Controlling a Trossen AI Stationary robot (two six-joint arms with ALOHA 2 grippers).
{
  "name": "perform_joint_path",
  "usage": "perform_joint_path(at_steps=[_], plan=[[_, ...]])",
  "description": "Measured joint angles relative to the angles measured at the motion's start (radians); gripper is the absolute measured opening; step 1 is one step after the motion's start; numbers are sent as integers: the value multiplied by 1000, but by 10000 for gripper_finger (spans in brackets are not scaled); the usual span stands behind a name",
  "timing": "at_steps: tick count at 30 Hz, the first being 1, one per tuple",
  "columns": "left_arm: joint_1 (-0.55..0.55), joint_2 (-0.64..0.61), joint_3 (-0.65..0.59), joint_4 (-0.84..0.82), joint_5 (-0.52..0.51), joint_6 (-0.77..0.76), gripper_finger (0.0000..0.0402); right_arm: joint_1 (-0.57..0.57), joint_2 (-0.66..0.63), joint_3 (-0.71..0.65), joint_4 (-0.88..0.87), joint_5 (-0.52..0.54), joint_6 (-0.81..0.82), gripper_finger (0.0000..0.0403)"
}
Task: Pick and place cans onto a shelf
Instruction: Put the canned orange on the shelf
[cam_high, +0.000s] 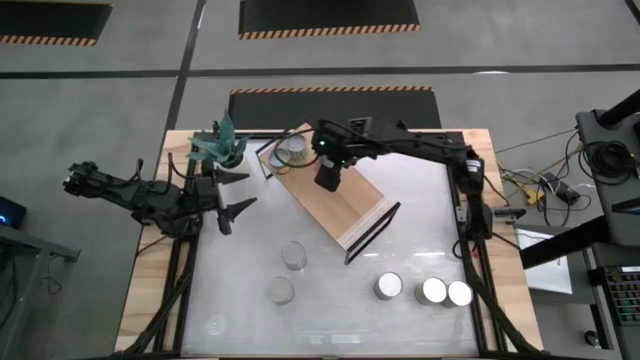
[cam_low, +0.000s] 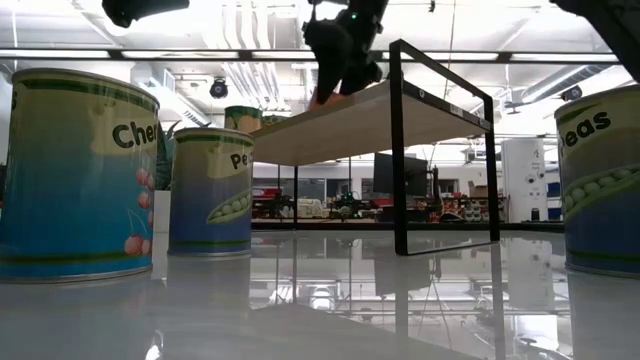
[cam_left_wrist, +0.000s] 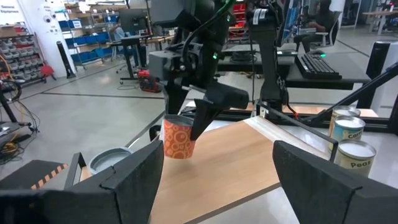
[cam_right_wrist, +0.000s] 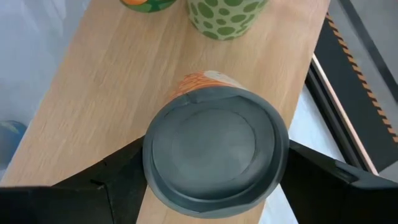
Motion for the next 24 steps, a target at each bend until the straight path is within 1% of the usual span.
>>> perform_joint_path(at_steps=[4, 7, 11, 19, 21, 24], plan=[[0, 0, 0, -3, 0, -3, 283, -3, 18, 18, -4, -5, -5, 323], [0, 0, 0, -3, 0, -6, 283, -4, 20, 17, -11, -8, -7, 331], [0, 0, 0, -3, 0, -7, 283, -5, 2, 17, -12, -7, -9, 331], [0, 1, 0, -4, 0, -7, 283, 6, -90, 17, -52, -6, -15, 326], [0, 1, -1, -6, 0, -7, 283, 22, -104, 10, -57, -6, -28, 320], [0, 1, -1, -8, 0, -7, 283, 47, -105, 8, -88, -8, -29, 281]])
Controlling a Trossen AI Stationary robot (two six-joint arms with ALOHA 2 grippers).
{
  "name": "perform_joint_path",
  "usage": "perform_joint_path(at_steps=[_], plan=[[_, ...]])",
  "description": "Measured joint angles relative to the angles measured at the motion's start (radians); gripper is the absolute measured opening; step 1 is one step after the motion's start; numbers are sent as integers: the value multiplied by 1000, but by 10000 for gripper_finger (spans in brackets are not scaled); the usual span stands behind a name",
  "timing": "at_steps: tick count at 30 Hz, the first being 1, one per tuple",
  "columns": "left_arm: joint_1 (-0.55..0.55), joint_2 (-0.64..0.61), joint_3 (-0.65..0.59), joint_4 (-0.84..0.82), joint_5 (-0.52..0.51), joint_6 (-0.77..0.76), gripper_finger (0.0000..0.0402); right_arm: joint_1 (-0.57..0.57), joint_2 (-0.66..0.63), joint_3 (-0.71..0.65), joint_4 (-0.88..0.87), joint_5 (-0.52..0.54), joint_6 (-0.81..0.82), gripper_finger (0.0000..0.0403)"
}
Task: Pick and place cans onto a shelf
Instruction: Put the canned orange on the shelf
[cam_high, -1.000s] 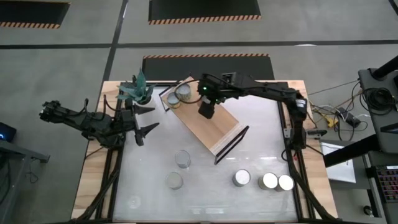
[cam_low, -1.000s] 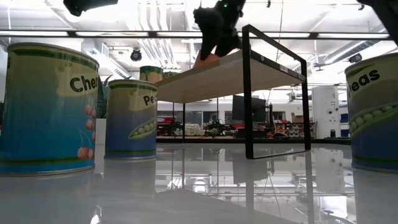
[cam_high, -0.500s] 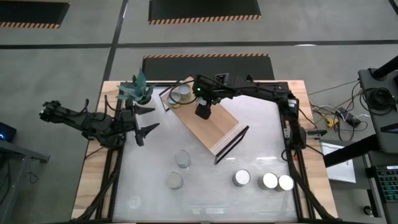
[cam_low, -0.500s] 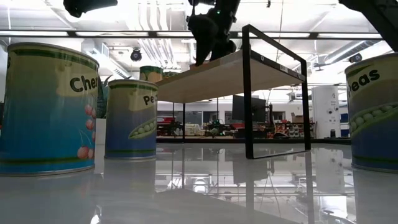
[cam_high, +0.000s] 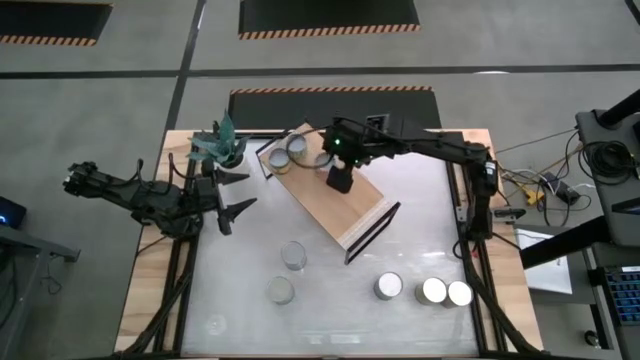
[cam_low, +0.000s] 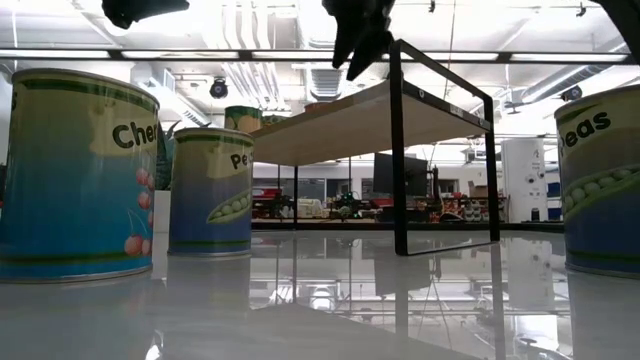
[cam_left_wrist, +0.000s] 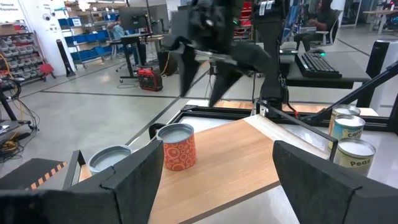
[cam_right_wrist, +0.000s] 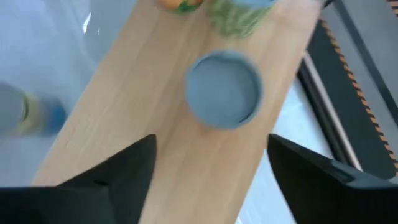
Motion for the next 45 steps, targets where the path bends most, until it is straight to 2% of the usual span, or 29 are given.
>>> perform_joint_path(at_steps=[7, 11, 13, 17, 24, 30, 34, 39, 45], plan=[[0, 2, -1, -8, 0, -4, 283, 38, 6, -112, 27, 0, -1, 121], [0, 2, -1, -9, 0, -7, 283, 36, 6, -212, 158, 0, -16, 42], [0, 2, -1, -9, 0, -8, 283, 30, 7, -250, 226, 0, -36, 18], [0, 2, -1, -9, 0, -11, 283, 8, 7, -296, 318, 6, -59, 13], [0, 4, -1, -10, 0, -11, 283, -60, 7, -301, 321, 106, -140, 13], [0, 5, -1, -10, 0, -11, 283, -104, 7, -301, 373, 73, -197, 13], [0, 6, -1, -9, 0, -11, 283, -103, 6, -300, 332, 60, -191, 13], [0, 15, -1, -10, 0, -11, 283, -103, 6, -306, 292, -31, -174, 13], [0, 24, -1, -10, 0, -11, 283, -109, 32, -310, 397, 38, -199, 13]])
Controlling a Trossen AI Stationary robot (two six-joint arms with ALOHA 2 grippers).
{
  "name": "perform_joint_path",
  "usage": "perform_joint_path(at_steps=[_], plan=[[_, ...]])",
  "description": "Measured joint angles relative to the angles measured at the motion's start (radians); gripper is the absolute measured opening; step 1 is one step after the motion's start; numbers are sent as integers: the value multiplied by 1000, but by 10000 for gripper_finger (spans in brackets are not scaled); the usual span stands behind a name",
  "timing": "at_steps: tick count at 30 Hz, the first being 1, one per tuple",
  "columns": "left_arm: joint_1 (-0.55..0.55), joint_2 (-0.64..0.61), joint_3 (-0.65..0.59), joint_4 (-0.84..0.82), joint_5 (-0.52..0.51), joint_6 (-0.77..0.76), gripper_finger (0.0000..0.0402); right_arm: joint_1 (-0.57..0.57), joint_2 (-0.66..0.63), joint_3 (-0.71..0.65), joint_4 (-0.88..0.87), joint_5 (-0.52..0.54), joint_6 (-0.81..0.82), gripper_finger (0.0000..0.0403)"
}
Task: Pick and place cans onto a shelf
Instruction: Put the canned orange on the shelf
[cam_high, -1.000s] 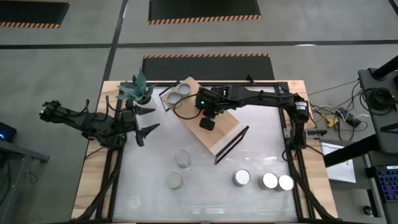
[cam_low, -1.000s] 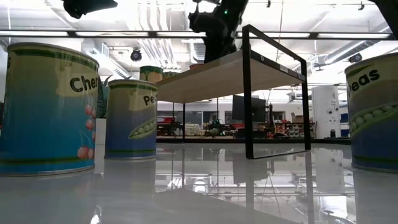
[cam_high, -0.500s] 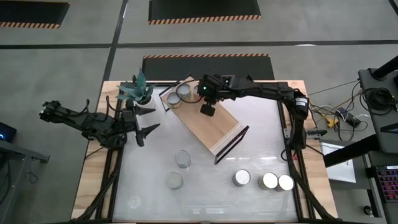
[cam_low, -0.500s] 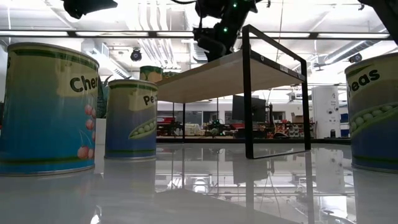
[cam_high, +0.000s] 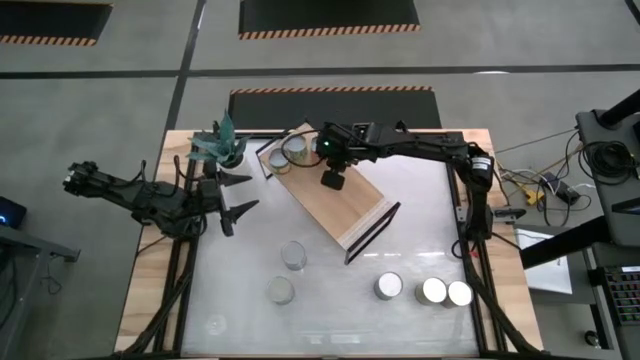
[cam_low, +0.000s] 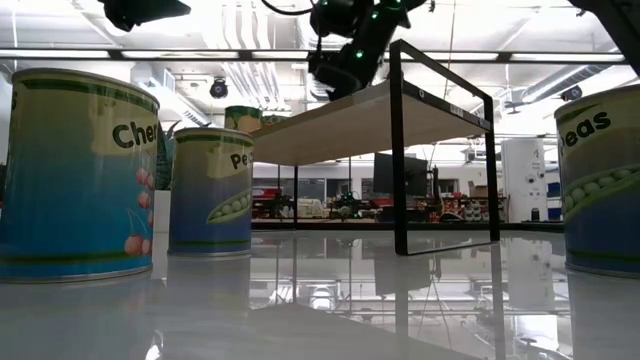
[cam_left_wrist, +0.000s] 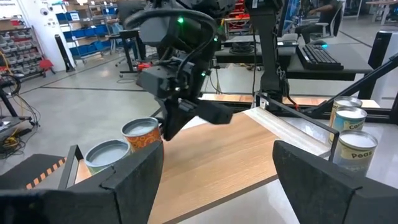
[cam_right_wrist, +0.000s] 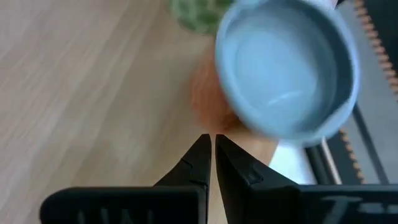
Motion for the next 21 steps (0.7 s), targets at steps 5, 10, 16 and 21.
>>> perform_joint_path(at_steps=[5, 10, 16, 21], plan=[[0, -1, 0, 1, 0, 0, 283, -26, 0, 0, 65, 17, -17, 13], [0, -1, 0, 1, 0, 0, 283, -38, -1, 0, 50, 17, -9, 13], [0, -1, 0, 1, 0, 0, 283, -36, 2, 0, 97, 18, -16, 13], [0, -1, 0, 1, 0, 0, 283, -56, 11, 0, 161, 18, -37, 13]])
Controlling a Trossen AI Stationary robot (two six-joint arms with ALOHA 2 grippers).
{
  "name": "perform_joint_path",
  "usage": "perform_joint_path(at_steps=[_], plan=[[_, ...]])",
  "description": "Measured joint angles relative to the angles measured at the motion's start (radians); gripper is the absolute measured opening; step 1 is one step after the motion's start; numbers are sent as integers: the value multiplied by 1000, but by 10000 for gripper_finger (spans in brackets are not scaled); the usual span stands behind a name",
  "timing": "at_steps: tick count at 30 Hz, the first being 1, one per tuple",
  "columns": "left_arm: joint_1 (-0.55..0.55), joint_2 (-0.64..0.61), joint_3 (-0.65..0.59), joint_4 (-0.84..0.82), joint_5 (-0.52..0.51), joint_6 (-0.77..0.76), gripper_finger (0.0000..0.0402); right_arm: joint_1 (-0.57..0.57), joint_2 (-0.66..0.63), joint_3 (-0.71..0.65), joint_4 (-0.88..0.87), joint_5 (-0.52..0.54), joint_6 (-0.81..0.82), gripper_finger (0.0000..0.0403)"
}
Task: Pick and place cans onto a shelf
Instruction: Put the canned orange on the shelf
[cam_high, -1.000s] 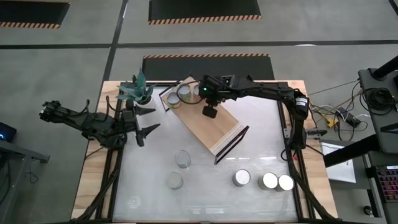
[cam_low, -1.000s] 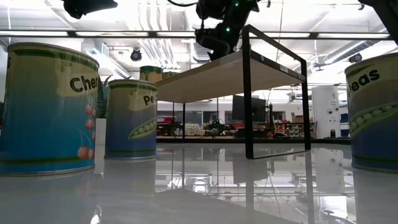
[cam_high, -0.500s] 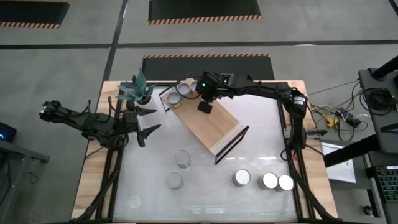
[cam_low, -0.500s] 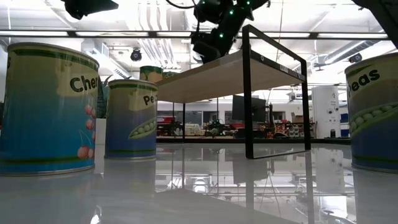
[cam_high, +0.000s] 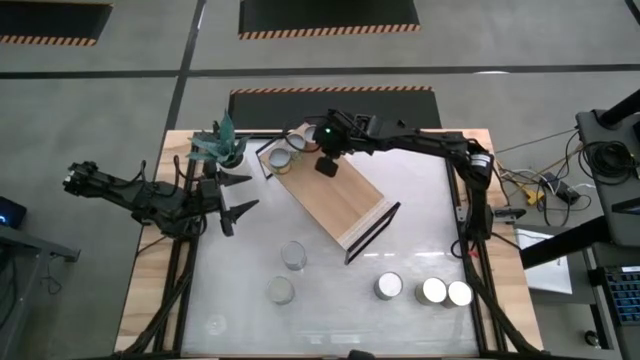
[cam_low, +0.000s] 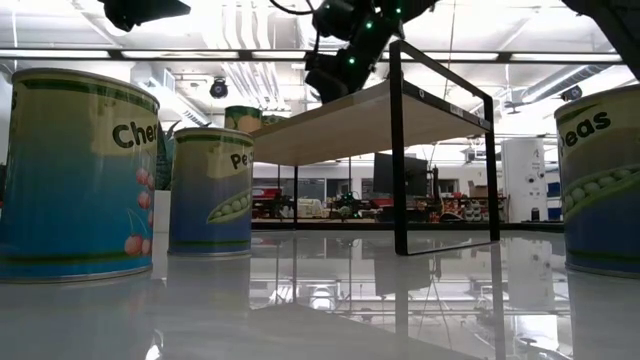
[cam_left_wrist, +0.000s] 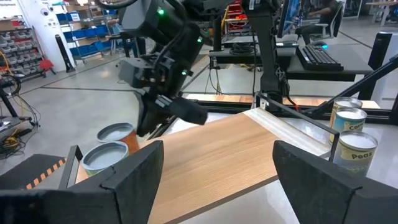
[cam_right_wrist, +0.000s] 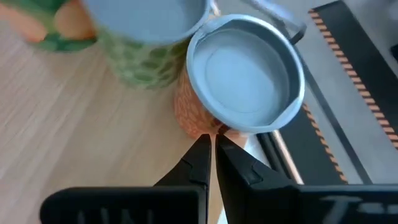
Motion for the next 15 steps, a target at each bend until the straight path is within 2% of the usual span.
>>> perform_joint_path(at_steps=[15], plan=[[0, 1, 0, 0, 0, 0, 283, -19, 8, -1, 74, -1, -31, 13]])
